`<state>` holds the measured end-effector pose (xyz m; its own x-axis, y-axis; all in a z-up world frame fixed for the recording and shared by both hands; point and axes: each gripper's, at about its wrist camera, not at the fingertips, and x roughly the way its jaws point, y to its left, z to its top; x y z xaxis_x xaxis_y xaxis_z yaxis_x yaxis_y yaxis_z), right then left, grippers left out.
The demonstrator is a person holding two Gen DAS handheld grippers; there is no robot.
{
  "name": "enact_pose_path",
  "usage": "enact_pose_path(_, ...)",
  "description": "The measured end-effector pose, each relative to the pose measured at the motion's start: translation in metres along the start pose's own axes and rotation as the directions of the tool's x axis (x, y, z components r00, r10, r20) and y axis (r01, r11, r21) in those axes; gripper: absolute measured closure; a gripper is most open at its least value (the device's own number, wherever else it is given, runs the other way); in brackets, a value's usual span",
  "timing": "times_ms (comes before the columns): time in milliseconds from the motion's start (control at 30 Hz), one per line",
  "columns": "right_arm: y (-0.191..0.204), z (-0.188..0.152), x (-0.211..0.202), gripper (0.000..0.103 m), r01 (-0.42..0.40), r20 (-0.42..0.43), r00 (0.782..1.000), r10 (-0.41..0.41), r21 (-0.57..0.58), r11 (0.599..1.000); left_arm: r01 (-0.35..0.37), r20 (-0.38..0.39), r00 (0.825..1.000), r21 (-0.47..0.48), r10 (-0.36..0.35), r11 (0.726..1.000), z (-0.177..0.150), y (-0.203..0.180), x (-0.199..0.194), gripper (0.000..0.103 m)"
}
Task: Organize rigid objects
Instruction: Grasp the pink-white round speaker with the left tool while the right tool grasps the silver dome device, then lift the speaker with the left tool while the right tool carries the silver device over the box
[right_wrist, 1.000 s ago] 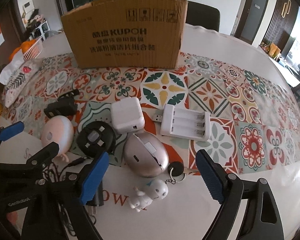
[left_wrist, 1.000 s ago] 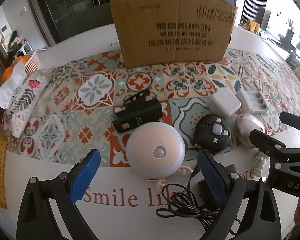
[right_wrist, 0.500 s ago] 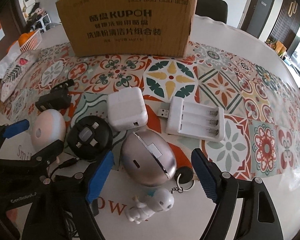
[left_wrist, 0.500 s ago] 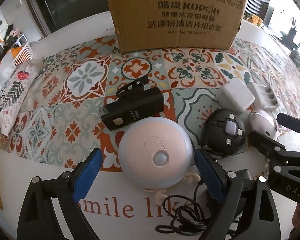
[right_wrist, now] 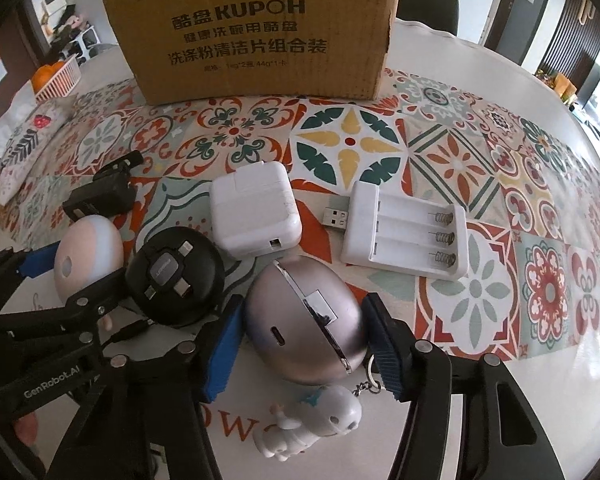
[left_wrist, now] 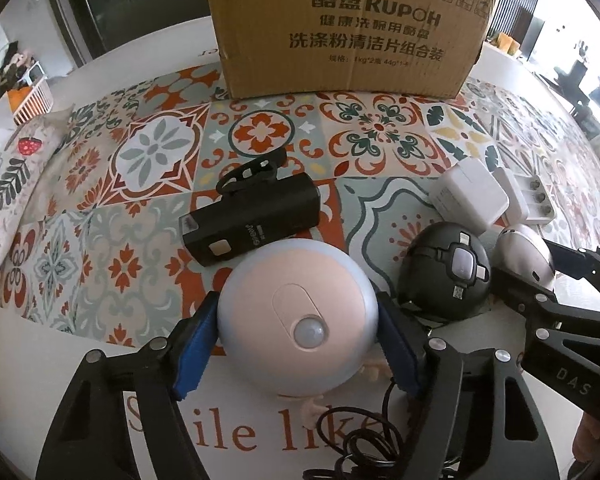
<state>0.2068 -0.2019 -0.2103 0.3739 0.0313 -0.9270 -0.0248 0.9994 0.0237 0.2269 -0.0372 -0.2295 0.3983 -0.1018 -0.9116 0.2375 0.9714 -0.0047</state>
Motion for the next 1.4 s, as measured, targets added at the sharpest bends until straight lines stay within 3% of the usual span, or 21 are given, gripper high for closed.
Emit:
enact_pose_path(367, 0.004, -0.007, -0.030, 0.043, 0.007, 0.051, 0.999, -0.007, 0.012, 1.000, 0.018, 0.070, 0.997, 0.005, -0.019, 1.000, -0.003, -0.003, -0.038, 0.029)
enact_pose_path(700, 0.009, -0.005, -0.076, 0.043, -0.001, 0.163, 0.987, -0.006, 0.042, 0.999, 0.037, 0.177, 0.984, 0.000, -0.037, 0.999, -0.002, 0.002, -0.085, 0.029)
enact_pose_path(1000, 0.017, -0.002, -0.105, 0.043, -0.006, 0.242, 0.970, -0.004, 0.041, 0.999, 0.016, 0.266, 0.964, 0.017, -0.019, 1.000, 0.004, 0.005, -0.118, 0.029)
enact_pose_path(1400, 0.021, 0.027, -0.139, 0.043, 0.012, 0.374, 0.927, -0.024, 0.033, 0.999, -0.006, 0.393, 0.920, 0.029, -0.006, 1.000, 0.034, 0.011, -0.149, 0.029)
